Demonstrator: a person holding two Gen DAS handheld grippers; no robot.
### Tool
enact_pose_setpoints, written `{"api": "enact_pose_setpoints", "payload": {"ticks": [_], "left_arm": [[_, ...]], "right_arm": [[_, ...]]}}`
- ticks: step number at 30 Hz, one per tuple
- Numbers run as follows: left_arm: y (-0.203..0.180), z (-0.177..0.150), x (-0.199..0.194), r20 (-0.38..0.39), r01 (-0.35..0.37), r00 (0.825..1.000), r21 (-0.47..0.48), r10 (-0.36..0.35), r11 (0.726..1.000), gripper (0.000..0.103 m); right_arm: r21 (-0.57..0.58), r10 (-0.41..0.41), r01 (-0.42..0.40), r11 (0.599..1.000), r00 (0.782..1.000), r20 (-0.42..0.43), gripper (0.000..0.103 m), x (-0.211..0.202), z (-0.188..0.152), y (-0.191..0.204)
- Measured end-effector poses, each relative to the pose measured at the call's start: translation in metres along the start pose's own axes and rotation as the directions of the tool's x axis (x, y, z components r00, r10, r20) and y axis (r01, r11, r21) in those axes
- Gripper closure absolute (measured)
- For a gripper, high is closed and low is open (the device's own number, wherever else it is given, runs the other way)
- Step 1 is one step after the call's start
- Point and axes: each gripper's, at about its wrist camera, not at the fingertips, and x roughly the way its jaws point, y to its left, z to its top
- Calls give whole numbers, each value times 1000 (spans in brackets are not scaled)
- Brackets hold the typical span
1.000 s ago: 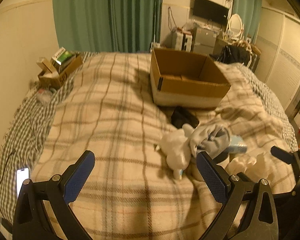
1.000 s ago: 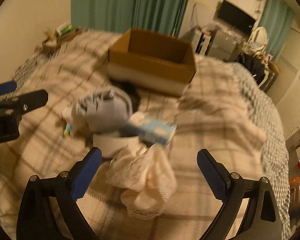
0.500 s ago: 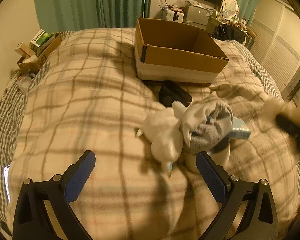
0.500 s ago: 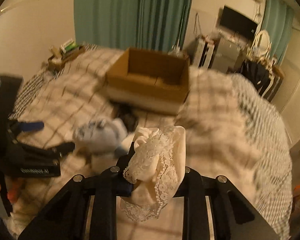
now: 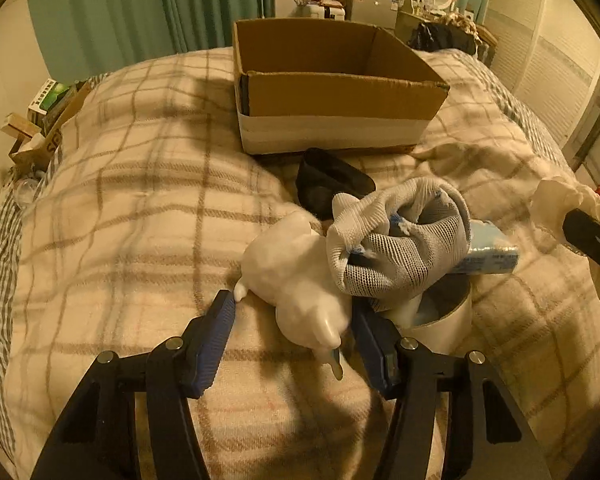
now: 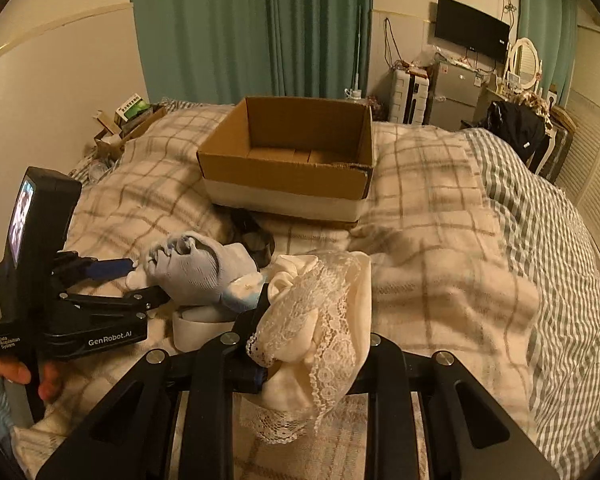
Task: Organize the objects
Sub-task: 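Grasp the white plush toy with the left gripper while the right gripper grasps the lace cloth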
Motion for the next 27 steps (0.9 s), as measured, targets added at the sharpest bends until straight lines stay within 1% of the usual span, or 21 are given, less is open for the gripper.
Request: {"api": "enact_pose_setpoints", "payload": {"ticks": [5, 10, 14, 16, 20, 22, 25, 27], "left_arm": [[12, -5, -27, 49, 6, 999, -58, -4, 998, 43], [19, -9, -52, 100, 5, 995, -79, 3, 997, 43], [25, -7, -73, 135, 50, 990, -116, -34, 992, 43], [27, -3, -83, 155, 65, 987, -120, -46, 991, 43], [26, 16, -109, 210, 88, 975, -103, -65, 991, 43], [27, 28, -118, 231, 92, 971, -93, -68, 991, 43], [26, 58, -134, 269, 103, 960, -66, -81, 993, 43], [25, 76, -140, 292, 89, 954, -50, -71, 995, 43]], "right_arm": [[-1, -18, 18, 1000, 1000, 21, 80, -13, -1, 2], [-15, -34, 34, 999, 998, 56, 80, -32, 2, 10], [-35, -37, 41, 999, 995, 88, 80, -48, 8, 19], [-40, -24, 28, 999, 994, 107, 80, -56, 15, 21], [-68, -15, 25, 997, 989, 145, 80, -69, 36, 26], [-78, 1, 12, 997, 987, 163, 80, -74, 51, 25], [-96, 22, -3, 995, 981, 192, 80, -80, 80, 22], [-102, 36, -15, 995, 977, 208, 80, -81, 105, 18]]}}
